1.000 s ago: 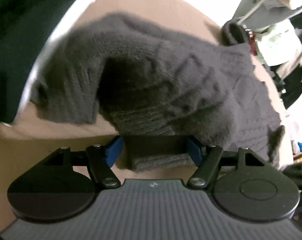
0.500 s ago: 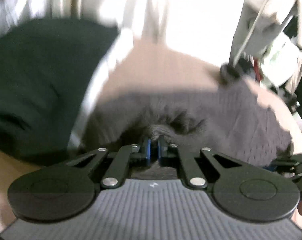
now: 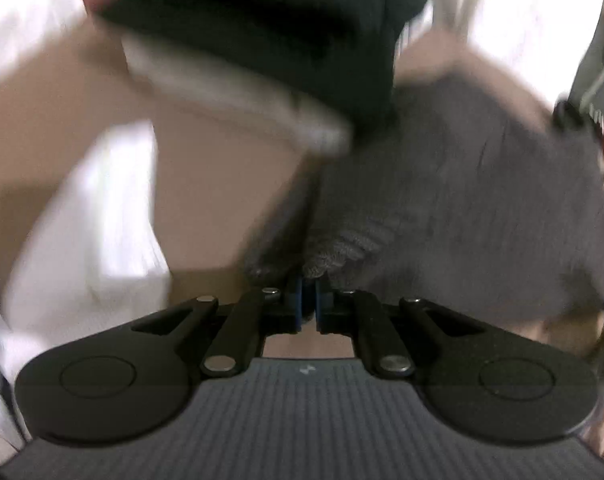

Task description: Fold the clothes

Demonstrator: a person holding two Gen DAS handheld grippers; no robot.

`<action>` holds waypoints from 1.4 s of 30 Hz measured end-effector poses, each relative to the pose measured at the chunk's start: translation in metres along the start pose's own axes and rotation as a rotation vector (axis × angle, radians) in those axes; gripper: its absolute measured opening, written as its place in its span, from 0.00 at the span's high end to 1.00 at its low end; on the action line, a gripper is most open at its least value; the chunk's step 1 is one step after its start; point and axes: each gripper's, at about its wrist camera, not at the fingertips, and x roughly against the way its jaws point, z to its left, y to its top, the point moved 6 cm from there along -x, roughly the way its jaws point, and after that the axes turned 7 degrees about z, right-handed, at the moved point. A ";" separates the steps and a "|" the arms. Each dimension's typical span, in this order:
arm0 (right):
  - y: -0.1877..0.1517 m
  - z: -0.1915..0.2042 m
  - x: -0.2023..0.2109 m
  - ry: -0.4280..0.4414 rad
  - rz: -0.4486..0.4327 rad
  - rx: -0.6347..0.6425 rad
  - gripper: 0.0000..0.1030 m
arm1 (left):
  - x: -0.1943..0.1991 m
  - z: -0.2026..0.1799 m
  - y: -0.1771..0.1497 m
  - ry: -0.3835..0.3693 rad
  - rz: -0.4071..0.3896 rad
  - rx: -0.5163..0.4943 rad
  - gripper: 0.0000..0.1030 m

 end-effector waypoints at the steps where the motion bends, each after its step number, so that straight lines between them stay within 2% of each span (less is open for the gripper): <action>1: 0.000 -0.005 0.011 -0.036 -0.025 -0.009 0.42 | 0.008 -0.006 0.010 0.029 -0.054 -0.016 0.92; 3: 0.001 -0.016 0.032 -0.108 -0.076 -0.028 0.42 | 0.014 -0.014 0.020 0.068 -0.111 -0.047 0.93; 5: 0.001 -0.027 0.054 -0.182 -0.125 -0.045 0.39 | 0.010 -0.024 0.017 0.069 -0.110 -0.080 0.93; 8: -0.001 -0.039 0.064 -0.463 -0.078 0.030 0.39 | -0.004 -0.021 0.008 0.107 -0.056 -0.100 0.92; 9: -0.002 -0.042 0.068 -0.538 -0.073 0.053 0.39 | -0.005 -0.017 0.005 0.118 -0.051 -0.095 0.92; 10: -0.002 -0.045 0.071 -0.571 -0.079 0.051 0.39 | -0.002 -0.016 0.008 0.121 -0.058 -0.079 0.91; 11: -0.002 -0.050 0.076 -0.564 -0.089 0.033 0.39 | 0.006 -0.014 0.011 0.126 -0.082 -0.056 0.85; 13: -0.003 -0.063 0.088 -0.484 -0.128 -0.033 0.39 | 0.027 -0.006 0.009 0.163 -0.165 -0.004 0.72; 14: -0.005 -0.071 0.096 -0.442 -0.163 -0.068 0.39 | 0.034 -0.009 0.013 0.191 -0.198 -0.006 0.62; 15: -0.007 -0.078 0.105 -0.399 -0.199 -0.103 0.39 | 0.039 -0.014 0.017 0.204 -0.210 -0.025 0.58; 17: -0.011 -0.102 0.119 -0.336 -0.237 -0.196 0.38 | 0.046 -0.027 0.024 0.215 -0.224 -0.061 0.58; 19: -0.016 -0.128 0.127 -0.295 -0.237 -0.285 0.37 | 0.039 -0.053 0.029 0.115 -0.168 -0.097 0.54; 21: -0.019 -0.154 0.128 -0.279 -0.226 -0.367 0.37 | 0.024 -0.087 0.033 0.015 -0.077 -0.135 0.50; 23: -0.022 -0.179 0.126 -0.267 -0.217 -0.442 0.37 | 0.003 -0.121 0.038 -0.039 0.006 -0.180 0.50; 25: -0.023 -0.202 0.122 -0.246 -0.207 -0.509 0.37 | -0.018 -0.156 0.045 -0.058 0.035 -0.235 0.49; 27: -0.022 -0.228 0.116 -0.273 -0.219 -0.586 0.35 | -0.037 -0.178 0.050 -0.023 0.016 -0.272 0.46; 30: -0.022 -0.264 0.107 -0.288 -0.243 -0.682 0.35 | -0.065 -0.195 0.050 0.038 -0.067 -0.304 0.46; 33: -0.023 -0.286 0.086 -0.323 -0.249 -0.707 0.33 | -0.079 -0.205 0.032 -0.062 -0.090 -0.372 0.45; 35: -0.008 -0.283 0.073 -0.404 -0.297 -0.620 0.18 | -0.088 -0.206 0.023 -0.085 -0.067 -0.398 0.45; 36: 0.001 -0.282 0.067 -0.444 -0.318 -0.574 0.17 | -0.092 -0.206 0.021 -0.077 -0.054 -0.398 0.45; 37: 0.011 -0.279 0.062 -0.489 -0.310 -0.515 0.26 | -0.094 -0.205 0.021 -0.069 -0.048 -0.393 0.45; 38: 0.022 -0.276 0.058 -0.532 -0.302 -0.456 0.72 | -0.097 -0.203 0.022 -0.071 -0.048 -0.388 0.45; 39: 0.033 -0.274 0.054 -0.574 -0.295 -0.399 0.91 | -0.097 -0.202 0.023 -0.071 -0.049 -0.383 0.45; 40: 0.040 -0.269 0.059 -0.590 -0.315 -0.377 0.89 | -0.094 -0.201 0.024 -0.071 -0.054 -0.377 0.45; 42: 0.046 -0.248 0.083 -0.726 -0.396 -0.269 0.90 | -0.085 -0.199 0.027 -0.084 -0.066 -0.369 0.45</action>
